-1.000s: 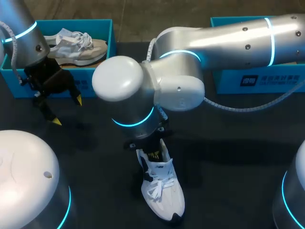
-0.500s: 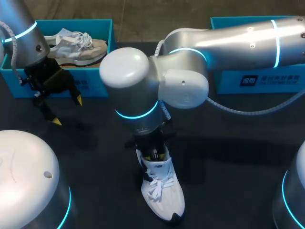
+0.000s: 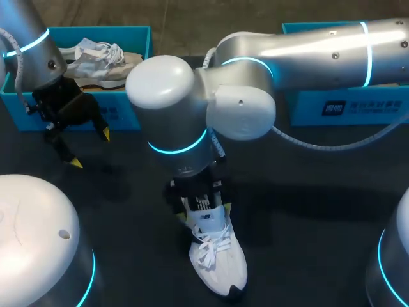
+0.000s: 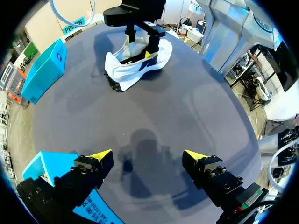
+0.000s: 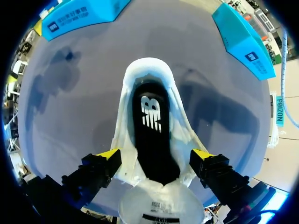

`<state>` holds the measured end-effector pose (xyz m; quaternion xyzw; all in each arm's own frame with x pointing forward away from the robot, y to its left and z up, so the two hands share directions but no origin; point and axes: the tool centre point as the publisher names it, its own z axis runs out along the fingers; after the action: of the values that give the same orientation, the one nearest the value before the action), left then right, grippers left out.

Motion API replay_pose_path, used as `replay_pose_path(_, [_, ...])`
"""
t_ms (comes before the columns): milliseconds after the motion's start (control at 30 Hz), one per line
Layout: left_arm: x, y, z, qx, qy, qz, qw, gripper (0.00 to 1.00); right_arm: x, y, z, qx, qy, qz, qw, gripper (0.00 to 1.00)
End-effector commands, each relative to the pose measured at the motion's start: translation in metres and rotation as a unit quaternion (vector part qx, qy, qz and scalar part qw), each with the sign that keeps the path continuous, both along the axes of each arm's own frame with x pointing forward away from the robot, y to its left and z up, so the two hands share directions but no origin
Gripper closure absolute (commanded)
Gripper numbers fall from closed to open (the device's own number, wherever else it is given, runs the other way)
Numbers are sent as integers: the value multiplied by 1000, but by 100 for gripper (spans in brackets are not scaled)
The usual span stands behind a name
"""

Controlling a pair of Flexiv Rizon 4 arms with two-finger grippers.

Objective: Take the shoe out of the shoebox, open the shoe tongue, remove and reinsert the insole, then place the shoe into the shoebox

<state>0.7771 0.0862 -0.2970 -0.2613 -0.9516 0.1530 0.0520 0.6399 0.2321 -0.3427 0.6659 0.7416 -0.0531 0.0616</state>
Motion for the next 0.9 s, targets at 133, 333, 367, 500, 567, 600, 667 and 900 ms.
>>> replay_pose_path(133, [-1, 1, -1, 0, -1, 0, 1000, 0, -17, 3, 5, -8, -14, -35, 999, 0])
replay_pose_path(333, [-1, 1, -1, 0, -1, 0, 1000, 0, -31, -1, 7, -7, -11, -44, 999, 0])
replay_pose_path(367, [-1, 1, -1, 0, -1, 0, 1000, 0, -32, -2, 8, -7, -12, -45, 999, 0])
replay_pose_path(500, [-1, 1, -1, 0, -1, 0, 1000, 0, -37, -3, 14, -7, -16, -51, 999, 0])
replay_pose_path(567, [-1, 1, -1, 0, -1, 0, 1000, 0, -39, -4, 18, -8, -18, -53, 998, 0])
replay_pose_path(600, [-1, 1, -1, 0, -1, 0, 1000, 0, -40, -4, 20, -9, -18, -54, 998, 0])
replay_pose_path(667, [-1, 1, -1, 0, -1, 0, 1000, 0, -43, -4, 23, -13, -18, -56, 998, 0])
replay_pose_path(900, [-1, 1, -1, 0, -1, 0, 1000, 0, -47, -4, 34, -23, -28, -60, 998, 0])
